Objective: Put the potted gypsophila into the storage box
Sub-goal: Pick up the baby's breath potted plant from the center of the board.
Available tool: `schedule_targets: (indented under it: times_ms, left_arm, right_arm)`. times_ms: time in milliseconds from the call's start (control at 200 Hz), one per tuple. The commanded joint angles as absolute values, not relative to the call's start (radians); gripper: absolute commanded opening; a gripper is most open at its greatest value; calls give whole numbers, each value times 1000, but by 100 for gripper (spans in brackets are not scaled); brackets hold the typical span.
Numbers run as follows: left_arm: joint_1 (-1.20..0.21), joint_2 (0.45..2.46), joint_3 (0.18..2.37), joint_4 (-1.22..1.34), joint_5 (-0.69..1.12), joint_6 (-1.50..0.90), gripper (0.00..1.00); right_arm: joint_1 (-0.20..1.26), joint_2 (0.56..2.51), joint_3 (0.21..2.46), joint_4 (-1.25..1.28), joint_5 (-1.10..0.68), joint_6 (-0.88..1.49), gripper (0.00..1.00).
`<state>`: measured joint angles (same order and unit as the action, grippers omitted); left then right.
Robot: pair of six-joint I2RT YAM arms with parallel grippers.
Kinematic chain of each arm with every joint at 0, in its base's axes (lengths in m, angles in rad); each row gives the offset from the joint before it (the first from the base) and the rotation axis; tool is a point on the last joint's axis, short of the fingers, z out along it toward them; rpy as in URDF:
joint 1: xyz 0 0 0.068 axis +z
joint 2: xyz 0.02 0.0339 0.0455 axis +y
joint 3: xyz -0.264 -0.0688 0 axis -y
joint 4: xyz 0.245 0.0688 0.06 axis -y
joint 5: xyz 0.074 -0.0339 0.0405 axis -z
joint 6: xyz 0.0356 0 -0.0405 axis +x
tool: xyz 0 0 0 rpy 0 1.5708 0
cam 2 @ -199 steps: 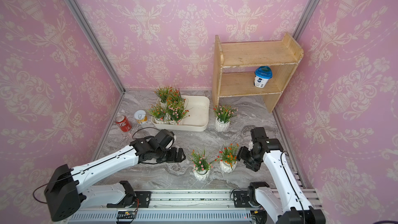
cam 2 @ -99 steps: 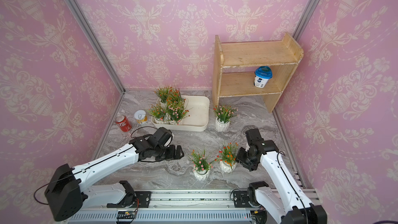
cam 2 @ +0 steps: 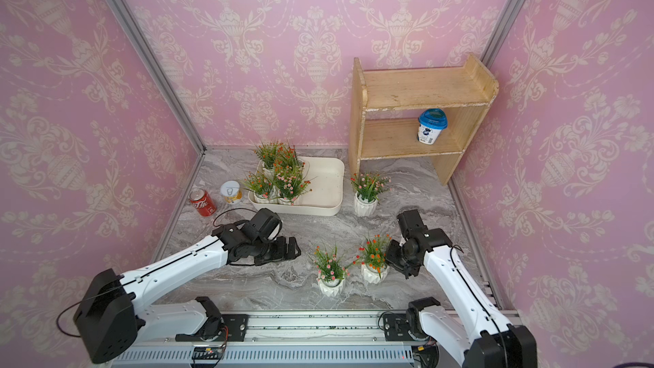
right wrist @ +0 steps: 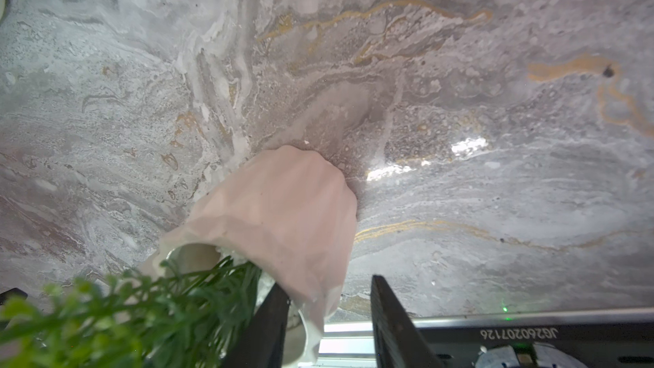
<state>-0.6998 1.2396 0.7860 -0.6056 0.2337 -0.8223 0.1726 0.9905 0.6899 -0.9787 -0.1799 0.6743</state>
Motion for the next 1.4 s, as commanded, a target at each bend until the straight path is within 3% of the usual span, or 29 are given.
schedule_targets:
  times_ms: [0, 280, 560, 1051, 1396]
  left_arm:
    - [-685, 1247, 771, -600, 258, -847, 99]
    - [-667, 1270, 771, -591, 268, -850, 99]
    - [-658, 1286, 774, -581, 280, -848, 99]
    - [-618, 1284, 826, -621, 278, -822, 99]
    - [-555, 1256, 865, -669, 278, -798, 99]
  right_arm:
    - [185, 1001, 671, -962, -144, 698, 39]
    - [212, 1011, 664, -960, -134, 705, 28]
    - [219, 1016, 680, -974, -124, 696, 10]
    - [222, 1087, 842, -1040, -100, 654, 6]
    - [256, 1239, 1141, -1098, -71, 604, 3]
